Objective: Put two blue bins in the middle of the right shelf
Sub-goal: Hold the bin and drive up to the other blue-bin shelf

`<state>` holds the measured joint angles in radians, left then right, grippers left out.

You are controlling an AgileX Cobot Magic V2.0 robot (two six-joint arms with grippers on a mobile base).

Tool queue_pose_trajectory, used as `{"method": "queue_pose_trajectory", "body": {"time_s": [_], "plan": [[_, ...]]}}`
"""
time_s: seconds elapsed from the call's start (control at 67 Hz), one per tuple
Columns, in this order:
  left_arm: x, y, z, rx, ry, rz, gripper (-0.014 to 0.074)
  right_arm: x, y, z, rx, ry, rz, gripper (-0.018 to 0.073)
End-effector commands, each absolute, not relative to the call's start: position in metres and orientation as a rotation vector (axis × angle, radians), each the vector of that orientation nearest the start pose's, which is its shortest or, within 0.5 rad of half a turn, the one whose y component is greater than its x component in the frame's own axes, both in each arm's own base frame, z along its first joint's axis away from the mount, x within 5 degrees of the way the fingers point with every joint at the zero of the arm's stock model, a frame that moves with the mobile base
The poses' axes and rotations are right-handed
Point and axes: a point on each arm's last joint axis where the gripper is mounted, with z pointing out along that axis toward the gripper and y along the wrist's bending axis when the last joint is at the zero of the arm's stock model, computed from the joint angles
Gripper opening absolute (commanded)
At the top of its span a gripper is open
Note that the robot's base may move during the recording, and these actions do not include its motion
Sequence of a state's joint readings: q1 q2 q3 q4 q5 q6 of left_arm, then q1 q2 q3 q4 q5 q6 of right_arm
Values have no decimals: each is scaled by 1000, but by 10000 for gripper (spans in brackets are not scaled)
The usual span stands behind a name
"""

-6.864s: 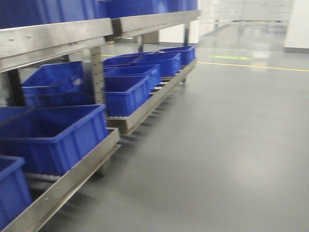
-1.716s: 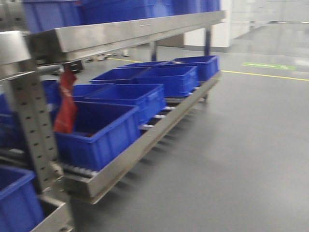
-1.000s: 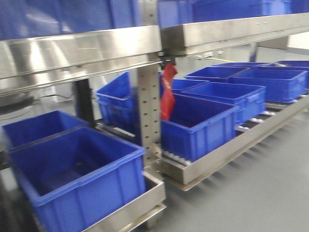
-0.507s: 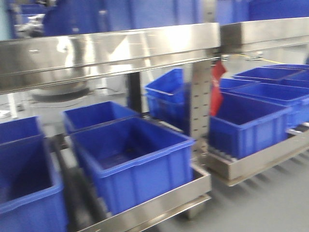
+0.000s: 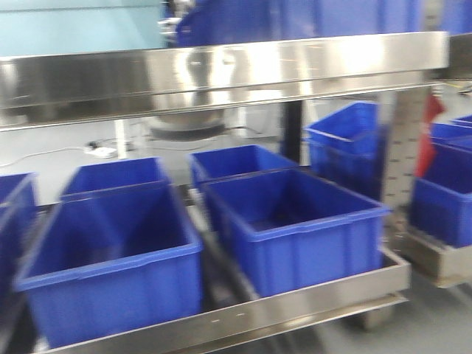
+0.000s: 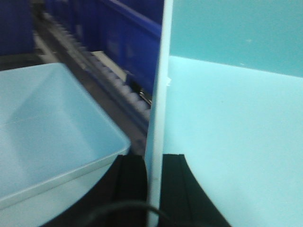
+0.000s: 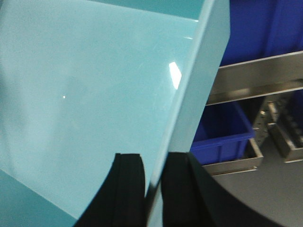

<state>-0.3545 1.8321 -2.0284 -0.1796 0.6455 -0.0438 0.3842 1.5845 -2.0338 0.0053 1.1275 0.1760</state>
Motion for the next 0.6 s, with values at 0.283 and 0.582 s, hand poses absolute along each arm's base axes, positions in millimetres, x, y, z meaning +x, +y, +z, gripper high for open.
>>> {"method": "queue_pose_trajectory", "body": {"time_s": [0.283, 0.582], "plan": [[399, -159, 456, 211, 1870, -488, -111, 293, 125, 511, -268, 2104, 367, -154], [399, -159, 456, 211, 1870, -488, -111, 293, 125, 511, -268, 2104, 367, -154]]}}
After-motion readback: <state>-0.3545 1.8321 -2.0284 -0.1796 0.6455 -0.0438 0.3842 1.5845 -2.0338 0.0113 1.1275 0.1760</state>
